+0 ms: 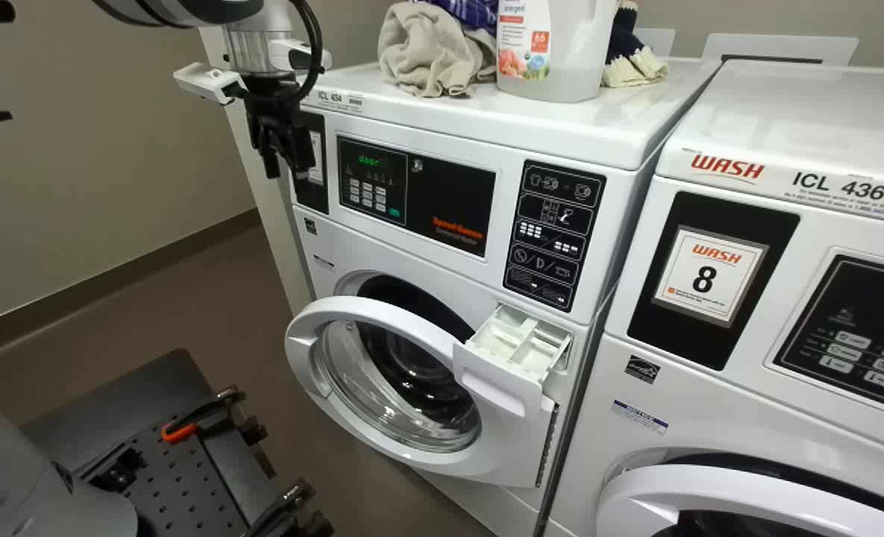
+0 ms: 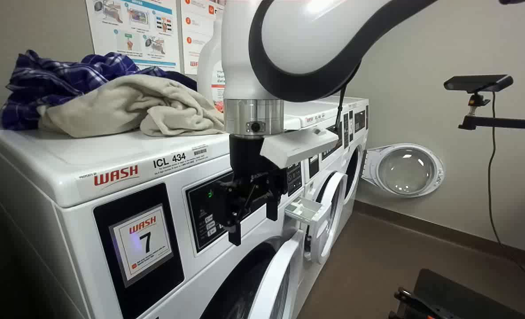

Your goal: Pour some of the detergent in the detergent tray

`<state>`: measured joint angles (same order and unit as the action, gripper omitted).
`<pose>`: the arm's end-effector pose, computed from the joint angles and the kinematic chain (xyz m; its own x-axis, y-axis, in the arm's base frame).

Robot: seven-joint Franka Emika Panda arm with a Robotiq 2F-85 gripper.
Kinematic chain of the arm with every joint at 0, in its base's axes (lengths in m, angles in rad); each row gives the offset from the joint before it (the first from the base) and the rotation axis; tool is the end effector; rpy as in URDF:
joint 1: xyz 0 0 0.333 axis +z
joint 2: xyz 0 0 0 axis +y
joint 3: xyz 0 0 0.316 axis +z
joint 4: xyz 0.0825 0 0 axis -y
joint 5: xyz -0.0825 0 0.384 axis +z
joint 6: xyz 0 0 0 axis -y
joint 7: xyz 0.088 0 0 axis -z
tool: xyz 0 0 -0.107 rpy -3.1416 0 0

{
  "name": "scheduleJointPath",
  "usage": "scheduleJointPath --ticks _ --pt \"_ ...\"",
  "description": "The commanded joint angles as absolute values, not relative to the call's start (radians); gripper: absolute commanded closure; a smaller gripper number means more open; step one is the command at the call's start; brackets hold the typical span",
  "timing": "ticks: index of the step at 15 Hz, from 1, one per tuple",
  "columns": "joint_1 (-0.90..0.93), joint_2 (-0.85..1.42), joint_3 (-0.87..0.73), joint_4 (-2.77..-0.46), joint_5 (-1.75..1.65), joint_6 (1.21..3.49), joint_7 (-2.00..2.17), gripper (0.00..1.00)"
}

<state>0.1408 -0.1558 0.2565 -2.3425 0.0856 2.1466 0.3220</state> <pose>0.4387 0.1889 0.3906 0.9984 0.0236 -0.0521 0.0228 -0.9996 -0.0145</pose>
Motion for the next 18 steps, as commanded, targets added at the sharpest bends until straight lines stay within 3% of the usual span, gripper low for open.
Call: scheduleJointPath --ticks 1,9,18 --pt "0.155 -0.155 0.242 -2.341 0.083 2.145 0.324 0.00" --pt "0.088 -0.152 0.176 -2.264 -0.088 2.150 0.345 0.00" --pt "-0.017 -0.085 0.072 -1.983 -0.352 2.138 0.342 0.00"
